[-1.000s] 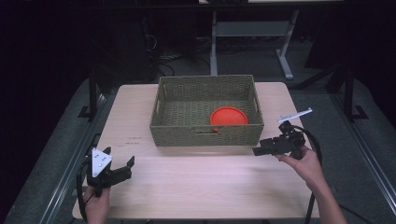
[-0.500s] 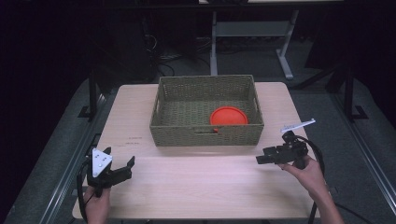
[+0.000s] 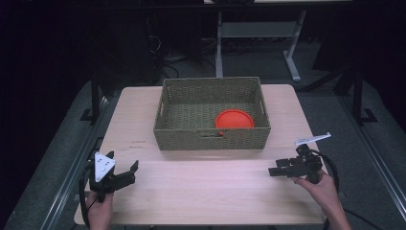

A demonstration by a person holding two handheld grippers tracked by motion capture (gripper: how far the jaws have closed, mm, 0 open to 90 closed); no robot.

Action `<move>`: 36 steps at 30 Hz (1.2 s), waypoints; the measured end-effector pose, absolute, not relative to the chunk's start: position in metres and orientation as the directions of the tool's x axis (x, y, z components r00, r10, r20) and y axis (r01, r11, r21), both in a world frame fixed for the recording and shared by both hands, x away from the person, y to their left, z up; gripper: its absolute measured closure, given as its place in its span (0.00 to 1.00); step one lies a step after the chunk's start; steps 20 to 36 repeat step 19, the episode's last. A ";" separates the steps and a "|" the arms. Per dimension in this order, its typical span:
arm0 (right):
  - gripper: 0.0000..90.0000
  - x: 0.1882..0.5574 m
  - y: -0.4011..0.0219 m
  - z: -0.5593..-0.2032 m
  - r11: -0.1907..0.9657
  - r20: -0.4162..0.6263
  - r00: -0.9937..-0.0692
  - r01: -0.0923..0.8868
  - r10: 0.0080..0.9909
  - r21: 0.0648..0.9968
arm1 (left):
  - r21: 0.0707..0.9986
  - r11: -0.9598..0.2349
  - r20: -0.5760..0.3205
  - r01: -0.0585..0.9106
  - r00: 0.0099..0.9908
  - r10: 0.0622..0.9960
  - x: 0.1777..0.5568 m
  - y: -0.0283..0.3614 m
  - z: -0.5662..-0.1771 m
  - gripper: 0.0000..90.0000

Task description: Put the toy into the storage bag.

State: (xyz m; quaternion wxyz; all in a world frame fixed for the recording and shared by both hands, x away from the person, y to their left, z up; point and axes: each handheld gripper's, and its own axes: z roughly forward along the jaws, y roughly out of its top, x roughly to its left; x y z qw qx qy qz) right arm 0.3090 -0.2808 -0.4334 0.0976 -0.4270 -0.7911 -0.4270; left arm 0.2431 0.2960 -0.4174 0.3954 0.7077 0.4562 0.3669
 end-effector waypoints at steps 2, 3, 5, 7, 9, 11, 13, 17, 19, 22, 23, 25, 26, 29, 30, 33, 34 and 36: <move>0.26 0.305 -0.281 -0.435 0.279 0.503 -0.617 0.756 0.604 0.592 | 0.894 -0.272 0.160 0.356 0.315 0.936 0.243 0.296 -0.417 0.14; 0.26 0.304 -0.282 -0.436 0.283 0.500 -0.622 0.753 0.603 0.595 | 0.893 -0.273 0.160 0.357 0.313 0.936 0.243 0.296 -0.417 0.14; 0.26 0.300 -0.282 -0.438 0.286 0.496 -0.622 0.753 0.606 0.593 | 0.894 -0.270 0.158 0.357 0.312 0.937 0.243 0.296 -0.418 0.14; 0.26 0.295 -0.283 -0.441 0.285 0.496 -0.623 0.751 0.605 0.596 | 0.894 -0.269 0.157 0.358 0.312 0.937 0.243 0.296 -0.418 0.14; 0.26 0.292 -0.284 -0.443 0.278 0.498 -0.624 0.749 0.602 0.602 | 0.893 -0.270 0.158 0.359 0.312 0.937 0.242 0.296 -0.418 0.14; 0.26 0.288 -0.286 -0.446 0.266 0.503 -0.627 0.744 0.595 0.612 | 0.892 -0.269 0.156 0.362 0.313 0.937 0.242 0.295 -0.418 0.14; 0.26 0.283 -0.289 -0.449 0.248 0.508 -0.625 0.742 0.593 0.623 | 0.893 -0.267 0.153 0.364 0.312 0.938 0.243 0.295 -0.418 0.14; 0.26 0.275 -0.295 -0.459 0.207 0.520 -0.602 0.750 0.606 0.628 | 0.893 -0.267 0.155 0.363 0.310 0.938 0.243 0.295 -0.419 0.14; 0.27 0.270 -0.298 -0.462 0.189 0.532 -0.594 0.755 0.604 0.628 | 0.893 -0.269 0.157 0.360 0.311 0.937 0.243 0.295 -0.418 0.14; 0.27 0.270 -0.298 -0.462 0.189 0.532 -0.594 0.755 0.604 0.628 | 0.893 -0.269 0.157 0.360 0.311 0.937 0.243 0.295 -0.418 0.14; 0.27 0.270 -0.298 -0.462 0.189 0.532 -0.594 0.755 0.604 0.628 | 0.893 -0.269 0.157 0.360 0.311 0.937 0.243 0.295 -0.418 0.14; 0.27 0.270 -0.298 -0.462 0.189 0.532 -0.594 0.755 0.604 0.628 | 0.893 -0.269 0.157 0.360 0.311 0.937 0.243 0.295 -0.418 0.14; 0.27 0.270 -0.298 -0.462 0.189 0.532 -0.594 0.755 0.604 0.628 | 0.893 -0.269 0.157 0.360 0.311 0.937 0.243 0.295 -0.418 0.14; 0.27 0.270 -0.298 -0.462 0.189 0.532 -0.594 0.755 0.604 0.628 | 0.893 -0.269 0.157 0.360 0.311 0.937 0.243 0.295 -0.418 0.14; 0.27 0.270 -0.298 -0.462 0.189 0.532 -0.594 0.755 0.604 0.628 | 0.893 -0.269 0.157 0.360 0.311 0.937 0.243 0.295 -0.418 0.14; 0.27 0.270 -0.298 -0.462 0.189 0.532 -0.594 0.755 0.604 0.628 | 0.893 -0.269 0.157 0.360 0.311 0.937 0.243 0.295 -0.418 0.14; 0.27 0.270 -0.298 -0.462 0.189 0.532 -0.594 0.755 0.604 0.628 | 0.893 -0.269 0.157 0.360 0.311 0.937 0.243 0.295 -0.418 0.14; 0.27 0.270 -0.298 -0.462 0.189 0.532 -0.594 0.755 0.604 0.628 | 0.893 -0.269 0.157 0.360 0.311 0.937 0.243 0.295 -0.418 0.14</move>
